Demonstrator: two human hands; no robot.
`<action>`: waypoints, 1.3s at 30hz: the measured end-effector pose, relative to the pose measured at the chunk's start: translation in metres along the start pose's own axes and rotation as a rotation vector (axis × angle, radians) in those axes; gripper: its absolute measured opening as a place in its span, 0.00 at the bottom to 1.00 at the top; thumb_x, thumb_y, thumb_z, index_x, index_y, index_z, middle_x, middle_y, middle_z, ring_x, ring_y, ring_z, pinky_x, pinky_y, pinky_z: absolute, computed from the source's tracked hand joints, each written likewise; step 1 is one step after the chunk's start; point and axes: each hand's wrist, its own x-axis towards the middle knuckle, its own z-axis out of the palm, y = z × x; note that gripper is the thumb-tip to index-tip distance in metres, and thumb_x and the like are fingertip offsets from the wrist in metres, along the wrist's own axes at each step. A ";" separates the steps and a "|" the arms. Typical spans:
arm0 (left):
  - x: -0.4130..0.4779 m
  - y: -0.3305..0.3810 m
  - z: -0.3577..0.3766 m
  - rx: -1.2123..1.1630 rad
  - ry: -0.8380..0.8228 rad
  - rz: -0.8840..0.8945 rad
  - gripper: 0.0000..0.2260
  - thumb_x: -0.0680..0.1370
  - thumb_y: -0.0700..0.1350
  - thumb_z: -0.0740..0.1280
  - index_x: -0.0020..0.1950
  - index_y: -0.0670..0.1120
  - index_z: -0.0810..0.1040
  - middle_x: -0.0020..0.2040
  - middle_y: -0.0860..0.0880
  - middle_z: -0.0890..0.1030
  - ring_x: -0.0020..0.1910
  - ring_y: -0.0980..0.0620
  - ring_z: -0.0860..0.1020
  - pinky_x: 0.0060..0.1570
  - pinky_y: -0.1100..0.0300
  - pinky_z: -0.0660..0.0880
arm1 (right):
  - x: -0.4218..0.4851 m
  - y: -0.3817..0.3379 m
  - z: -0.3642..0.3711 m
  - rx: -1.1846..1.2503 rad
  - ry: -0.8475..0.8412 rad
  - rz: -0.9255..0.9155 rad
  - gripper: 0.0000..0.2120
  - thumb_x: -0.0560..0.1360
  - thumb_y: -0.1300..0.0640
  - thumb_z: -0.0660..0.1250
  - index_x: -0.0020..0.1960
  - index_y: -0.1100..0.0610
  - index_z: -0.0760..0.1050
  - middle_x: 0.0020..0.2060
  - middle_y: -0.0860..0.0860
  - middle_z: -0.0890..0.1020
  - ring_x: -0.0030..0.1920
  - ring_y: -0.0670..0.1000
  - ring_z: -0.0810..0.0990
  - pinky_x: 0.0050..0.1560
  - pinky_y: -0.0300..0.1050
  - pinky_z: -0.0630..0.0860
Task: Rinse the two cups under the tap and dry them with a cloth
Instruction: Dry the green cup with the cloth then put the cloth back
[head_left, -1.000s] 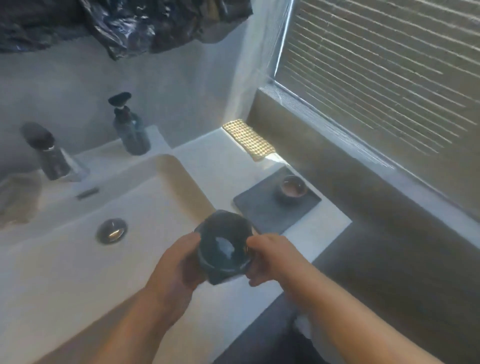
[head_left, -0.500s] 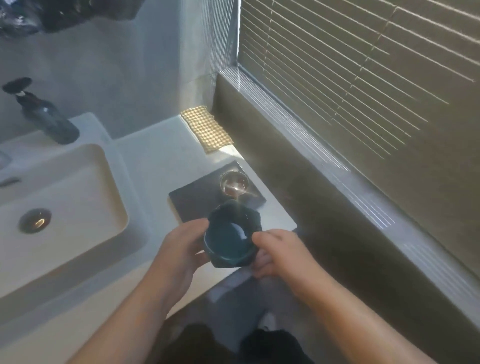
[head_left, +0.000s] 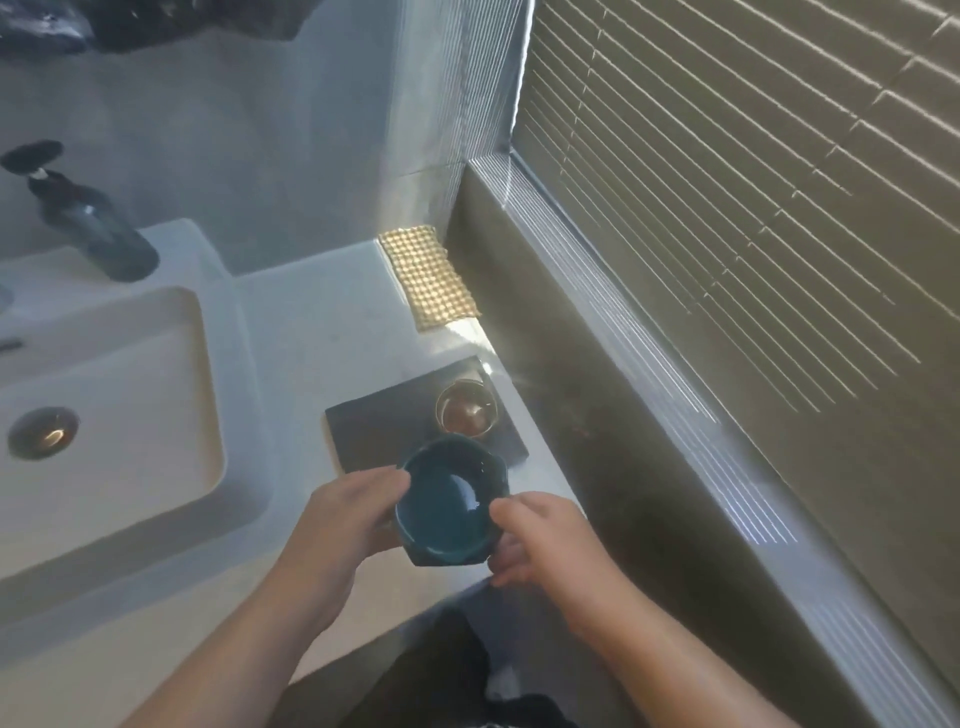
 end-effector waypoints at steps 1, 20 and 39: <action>0.006 0.000 -0.004 0.050 0.001 -0.013 0.14 0.69 0.58 0.70 0.44 0.50 0.87 0.43 0.50 0.87 0.48 0.46 0.83 0.52 0.46 0.80 | 0.008 -0.004 0.001 -0.009 0.001 0.010 0.15 0.79 0.59 0.64 0.54 0.72 0.75 0.32 0.56 0.77 0.35 0.55 0.77 0.38 0.46 0.81; 0.104 -0.051 -0.049 0.012 0.378 -0.184 0.07 0.76 0.40 0.71 0.44 0.52 0.86 0.42 0.46 0.88 0.42 0.43 0.87 0.47 0.40 0.83 | 0.149 -0.041 0.064 -0.913 0.009 -0.238 0.12 0.80 0.50 0.62 0.57 0.53 0.80 0.39 0.43 0.79 0.38 0.41 0.78 0.40 0.36 0.77; 0.152 -0.073 -0.050 0.648 0.382 -0.192 0.13 0.78 0.49 0.64 0.35 0.47 0.77 0.34 0.48 0.78 0.37 0.46 0.78 0.34 0.58 0.67 | 0.204 -0.031 0.080 -1.314 -0.052 -0.227 0.13 0.82 0.54 0.58 0.50 0.61 0.78 0.46 0.58 0.83 0.48 0.57 0.82 0.44 0.46 0.77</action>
